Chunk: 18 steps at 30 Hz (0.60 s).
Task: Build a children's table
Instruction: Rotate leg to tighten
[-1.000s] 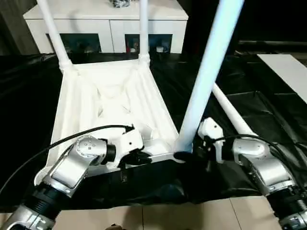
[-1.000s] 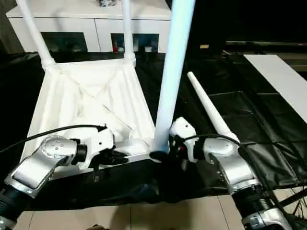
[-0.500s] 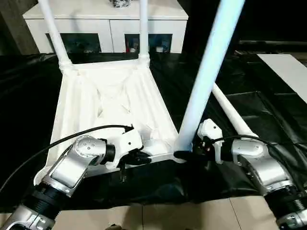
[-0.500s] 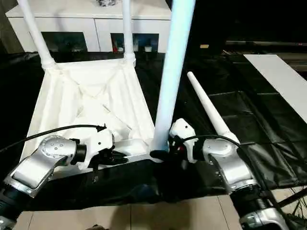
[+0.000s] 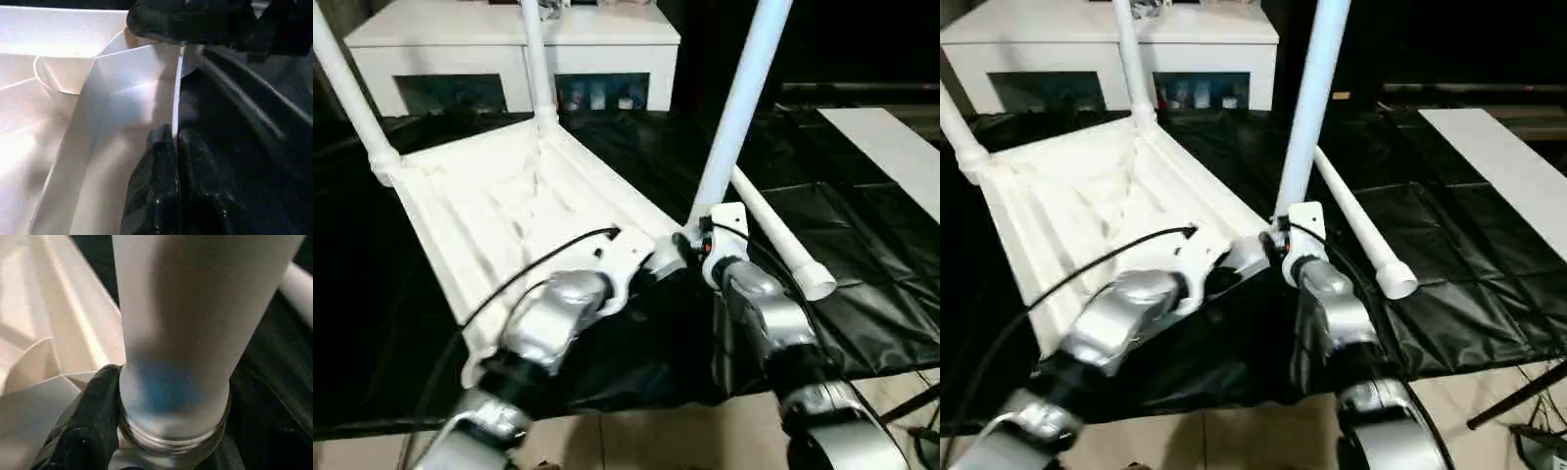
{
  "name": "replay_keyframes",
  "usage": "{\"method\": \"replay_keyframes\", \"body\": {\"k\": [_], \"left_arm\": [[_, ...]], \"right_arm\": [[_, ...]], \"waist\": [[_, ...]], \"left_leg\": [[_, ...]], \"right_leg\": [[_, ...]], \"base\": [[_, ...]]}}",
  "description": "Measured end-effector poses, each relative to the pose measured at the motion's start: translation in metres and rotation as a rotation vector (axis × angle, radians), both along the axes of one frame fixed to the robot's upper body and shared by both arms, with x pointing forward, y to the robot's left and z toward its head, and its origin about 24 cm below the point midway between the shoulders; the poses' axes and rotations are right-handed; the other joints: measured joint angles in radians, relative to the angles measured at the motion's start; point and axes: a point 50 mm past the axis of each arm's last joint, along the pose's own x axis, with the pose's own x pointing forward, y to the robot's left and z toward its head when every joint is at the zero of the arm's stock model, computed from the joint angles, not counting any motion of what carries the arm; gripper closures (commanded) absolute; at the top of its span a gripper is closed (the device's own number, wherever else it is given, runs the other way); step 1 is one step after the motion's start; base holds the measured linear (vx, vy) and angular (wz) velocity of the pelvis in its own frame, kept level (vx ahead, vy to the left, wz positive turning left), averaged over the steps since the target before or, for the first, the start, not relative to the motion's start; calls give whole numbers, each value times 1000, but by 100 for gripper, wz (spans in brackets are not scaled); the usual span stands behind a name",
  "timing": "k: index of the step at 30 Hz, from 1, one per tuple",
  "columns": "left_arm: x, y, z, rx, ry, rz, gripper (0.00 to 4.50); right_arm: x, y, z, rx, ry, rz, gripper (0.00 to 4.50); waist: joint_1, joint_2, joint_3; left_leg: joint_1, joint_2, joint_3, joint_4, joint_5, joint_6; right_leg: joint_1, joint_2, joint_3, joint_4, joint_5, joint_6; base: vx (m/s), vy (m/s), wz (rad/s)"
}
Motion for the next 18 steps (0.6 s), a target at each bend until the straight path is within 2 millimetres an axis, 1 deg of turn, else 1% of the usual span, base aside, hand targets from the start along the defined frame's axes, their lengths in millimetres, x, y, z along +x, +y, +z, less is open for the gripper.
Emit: {"method": "replay_keyframes", "body": {"k": [2,3,4,5,6,7,8,9,10,11,14,17,18], "left_arm": [[0,-4,0,-6,-21,6,450],[0,-5,0,-5,-28,4,450],[0,-5,0,-5,-31,3,450],[1,-5,1,-2,-37,1,450],[1,-4,1,7,-50,6,450],[4,1,2,23,-69,25,450],[7,6,3,35,-85,48,450],[9,8,3,39,-90,62,450],[10,9,4,41,-94,69,450],[11,9,5,40,-100,68,450],[13,7,6,32,-127,53,450],[15,5,5,25,-152,41,450],[16,4,5,23,-154,42,422]], "right_arm": [[2,-1,0,-9,-9,-14,180],[2,-2,1,3,-11,-23,145],[2,-2,1,19,-14,-32,145],[2,-2,1,25,-21,-36,111],[2,1,2,34,-31,-30,109],[1,7,4,52,-45,-17,109],[0,13,4,68,-52,4,89],[-2,17,3,71,-52,22,76],[-2,17,2,65,-55,27,68],[-3,16,3,51,-66,29,63],[-2,6,11,9,-126,20,63],[-5,-9,23,-12,-193,-4,63],[-7,-11,24,-14,-197,-10,62]], "waist": [[1,1,0],[2,1,0],[2,1,-1],[2,1,-1],[1,1,-1],[-5,1,-1],[-10,0,0],[-12,0,0],[-12,0,0],[-10,0,0],[0,0,0],[9,0,0],[10,0,0]], "left_leg": [[-1,-4,0,0,0,1],[-1,-5,0,-1,0,2],[-2,-7,0,-1,0,4],[-2,-8,1,-1,0,5],[-2,-9,1,-2,0,5],[-2,-9,1,-2,0,5],[-4,-8,0,-3,0,5],[-7,-8,-2,-4,0,5],[-9,-8,-3,-4,0,5],[-8,-7,-3,-4,0,5],[-14,-7,-3,-4,0,5],[-15,-7,-1,-3,2,8],[-15,-7,-1,-2,2,8]], "right_leg": [[0,-4,0,0,1,1],[0,-6,0,0,2,2],[0,-7,0,1,4,4],[-1,-10,0,1,8,7],[-1,-10,0,1,12,8],[-3,-10,-1,2,12,8],[-5,-10,-2,2,13,9],[-7,-10,-4,2,13,9],[-7,-10,-6,2,13,9],[-10,-10,-6,2,13,9],[-15,-10,-6,2,17,3],[-15,-10,-5,1,17,3],[-15,-10,-5,1,17,3]], "base": [[0,0,0],[0,0,0],[0,0,0],[0,0,0],[0,0,0],[0,0,0],[0,0,0],[0,0,0],[0,0,0],[0,0,0],[0,0,0],[0,0,0],[0,0,0]]}}
